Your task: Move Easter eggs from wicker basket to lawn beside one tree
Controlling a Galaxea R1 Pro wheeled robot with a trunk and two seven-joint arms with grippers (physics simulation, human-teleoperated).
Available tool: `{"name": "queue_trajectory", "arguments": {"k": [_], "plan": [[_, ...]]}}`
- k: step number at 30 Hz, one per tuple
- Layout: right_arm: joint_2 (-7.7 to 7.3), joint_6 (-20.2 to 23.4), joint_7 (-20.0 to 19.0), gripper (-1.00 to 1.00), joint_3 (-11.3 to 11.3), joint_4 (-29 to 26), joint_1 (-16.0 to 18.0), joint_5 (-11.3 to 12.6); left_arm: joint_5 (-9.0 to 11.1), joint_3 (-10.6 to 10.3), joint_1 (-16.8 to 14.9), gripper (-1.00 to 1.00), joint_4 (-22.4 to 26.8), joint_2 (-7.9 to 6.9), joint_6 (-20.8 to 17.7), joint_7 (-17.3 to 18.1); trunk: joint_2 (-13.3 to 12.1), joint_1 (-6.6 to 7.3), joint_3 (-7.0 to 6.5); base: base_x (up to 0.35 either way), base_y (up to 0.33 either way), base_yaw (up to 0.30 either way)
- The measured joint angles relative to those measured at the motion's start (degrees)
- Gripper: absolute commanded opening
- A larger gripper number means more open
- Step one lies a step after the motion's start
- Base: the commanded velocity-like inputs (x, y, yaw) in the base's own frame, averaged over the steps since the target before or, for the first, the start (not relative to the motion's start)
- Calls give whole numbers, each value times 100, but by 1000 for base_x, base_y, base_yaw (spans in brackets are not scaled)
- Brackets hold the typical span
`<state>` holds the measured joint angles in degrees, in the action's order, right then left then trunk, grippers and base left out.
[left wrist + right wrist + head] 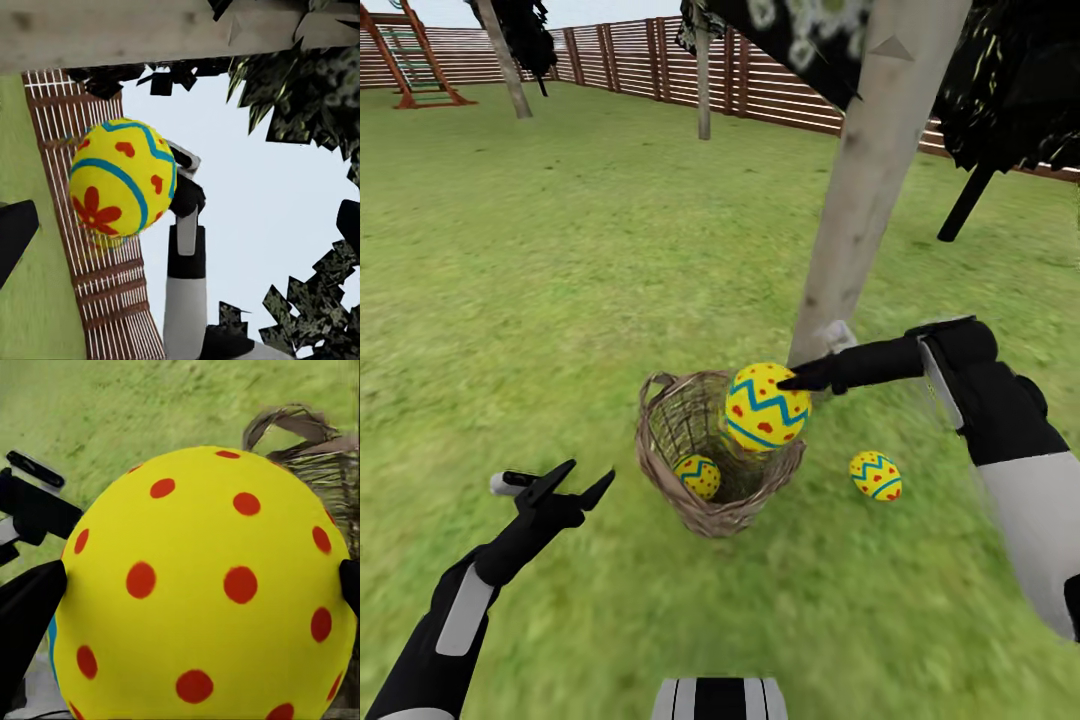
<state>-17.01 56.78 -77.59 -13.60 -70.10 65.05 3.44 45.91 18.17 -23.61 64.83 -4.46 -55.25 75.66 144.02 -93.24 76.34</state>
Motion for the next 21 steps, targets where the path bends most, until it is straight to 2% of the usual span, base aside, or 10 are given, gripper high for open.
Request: {"name": "queue_trajectory", "arguments": {"k": [2, 4, 6, 7, 8, 9, 11, 13, 17, 21], "plan": [[-25, -3, -503, -100, 1236, 3, -236, 5, 0, 10, 0, 100, 3, 3, 30, 17, 0, 0, 0, -240, -14, 0], [-35, 14, -864, -100, 2297, 40, -542, 68, -1, 12, -1, 100, 3, 11, 37, 24, 0, 2, 1, -42, -2, 0], [-37, 21, -819, -100, 2841, 52, -908, 80, 0, 12, -1, 100, 0, 27, 39, 29, 0, 3, 1, -6, 0, 0], [-24, 2, -738, -100, 3599, 59, -1209, -6, 5, 10, -2, 100, 1, 39, 39, 36, 0, 2, 1, -7, 0, 0], [-14, -5, -593, -100, 4732, 75, -1452, -32, 8, 6, 0, 100, 5, 57, 41, 37, 0, 3, 1, -152, -92, 0], [-8, -49, -179, -100, 4960, 133, -1649, -51, 9, -1, -1, 100, 19, 68, 46, 38, 0, 1, 1, -212, -144, 0], [10, -244, 672, -100, 5178, 224, -1785, -44, 10, -7, -1, 100, 78, 75, 48, 40, 0, 0, 1, -255, -182, 0], [31, -507, 1316, -100, 5382, 257, -1826, -51, 12, -11, -1, 100, 258, 71, 45, 45, 0, 0, 0, -270, -202, 0], [44, -997, 1758, -100, 5444, 265, -2069, -52, 11, -16, -1, 100, 584, 69, 51, 138, 0, 0, 0, -268, -233, 0], [223, -1194, 2129, -100, 5435, 265, -2128, -92, -1, -44, -1, 100, 594, 102, 53, 192, 0, 2, 0, -101, -294, 0]]}}
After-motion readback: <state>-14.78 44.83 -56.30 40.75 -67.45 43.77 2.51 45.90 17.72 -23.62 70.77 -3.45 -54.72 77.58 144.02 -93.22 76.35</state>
